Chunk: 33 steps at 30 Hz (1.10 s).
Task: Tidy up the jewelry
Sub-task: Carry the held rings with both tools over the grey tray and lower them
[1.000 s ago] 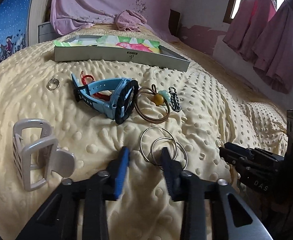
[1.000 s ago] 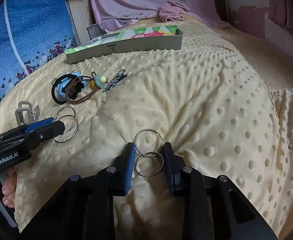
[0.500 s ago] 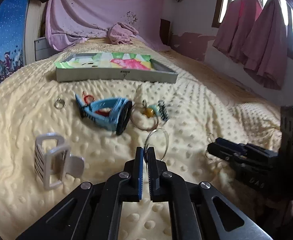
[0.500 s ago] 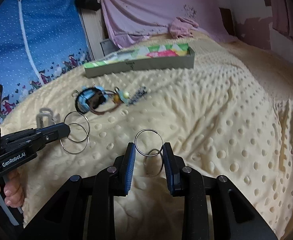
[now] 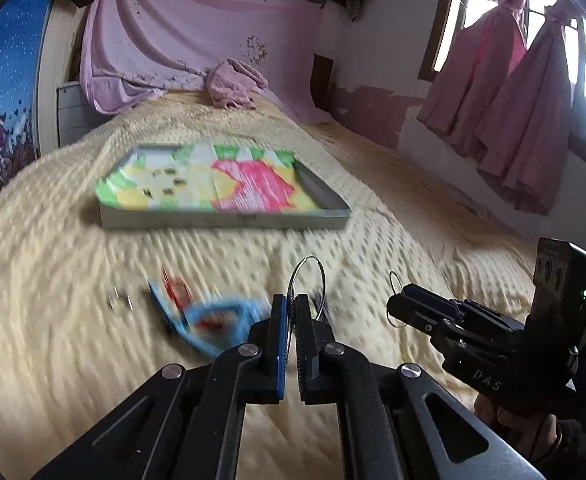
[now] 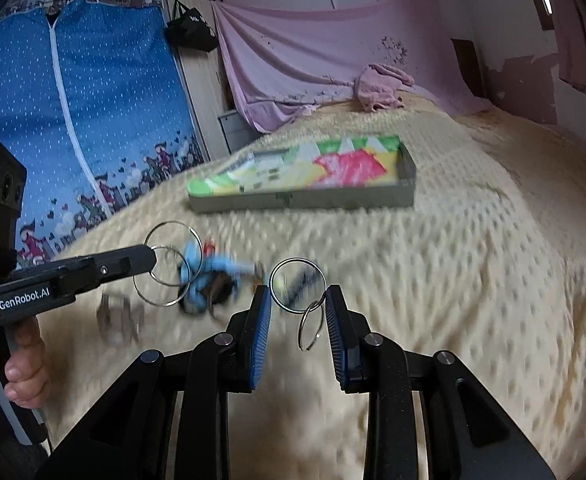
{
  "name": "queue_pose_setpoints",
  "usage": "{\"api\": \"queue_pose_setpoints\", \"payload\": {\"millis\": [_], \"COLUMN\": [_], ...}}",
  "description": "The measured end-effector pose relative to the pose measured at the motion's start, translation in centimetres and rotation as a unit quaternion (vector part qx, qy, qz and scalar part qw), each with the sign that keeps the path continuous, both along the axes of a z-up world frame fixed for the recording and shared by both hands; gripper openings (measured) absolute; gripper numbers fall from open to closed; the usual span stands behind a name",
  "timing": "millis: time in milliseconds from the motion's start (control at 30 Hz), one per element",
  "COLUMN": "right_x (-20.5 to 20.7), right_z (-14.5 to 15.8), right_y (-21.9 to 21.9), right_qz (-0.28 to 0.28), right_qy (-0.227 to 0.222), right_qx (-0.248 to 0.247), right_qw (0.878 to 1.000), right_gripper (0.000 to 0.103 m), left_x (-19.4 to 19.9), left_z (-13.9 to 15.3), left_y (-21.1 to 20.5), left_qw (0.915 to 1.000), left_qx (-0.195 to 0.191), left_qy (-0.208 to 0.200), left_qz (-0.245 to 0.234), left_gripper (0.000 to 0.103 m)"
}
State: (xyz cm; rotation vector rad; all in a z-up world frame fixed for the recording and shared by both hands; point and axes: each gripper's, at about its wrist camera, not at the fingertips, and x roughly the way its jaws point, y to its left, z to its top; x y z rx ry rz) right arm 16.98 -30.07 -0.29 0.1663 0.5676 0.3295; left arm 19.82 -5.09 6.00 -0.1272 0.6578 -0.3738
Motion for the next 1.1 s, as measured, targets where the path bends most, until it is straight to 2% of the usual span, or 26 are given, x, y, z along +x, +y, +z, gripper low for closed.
{"api": "queue_pose_setpoints", "payload": {"millis": [233, 500, 667, 833, 1100], "right_x": [8.4, 18.0, 21.9, 23.9, 25.6], "right_z": [3.2, 4.5, 3.1, 0.3, -2.5], "right_y": [1.9, 5.1, 7.3, 8.5, 9.4], "right_qz": [0.000, 0.000, -0.001, -0.003, -0.001], "right_qy": [-0.026, -0.029, -0.002, 0.041, 0.097], "right_qx": [0.016, 0.020, 0.008, -0.014, -0.025], "right_qw": [1.000, 0.999, 1.000, 0.999, 0.995], "right_gripper": [0.025, 0.025, 0.025, 0.025, 0.026], "left_x": [7.2, 16.1, 19.6, 21.3, 21.3], "left_z": [1.8, 0.8, -1.5, -3.9, -5.7], "left_y": [2.7, 5.3, 6.3, 6.8, 7.2], "left_qw": [0.9993, 0.9986, 0.9969, 0.9934, 0.9913], "left_qx": [0.002, -0.018, -0.026, -0.024, -0.025], "left_qy": [-0.024, -0.005, 0.042, 0.088, 0.110], "left_qz": [0.027, 0.050, 0.062, 0.070, 0.067], "left_gripper": [0.004, 0.004, 0.004, 0.005, 0.005]}}
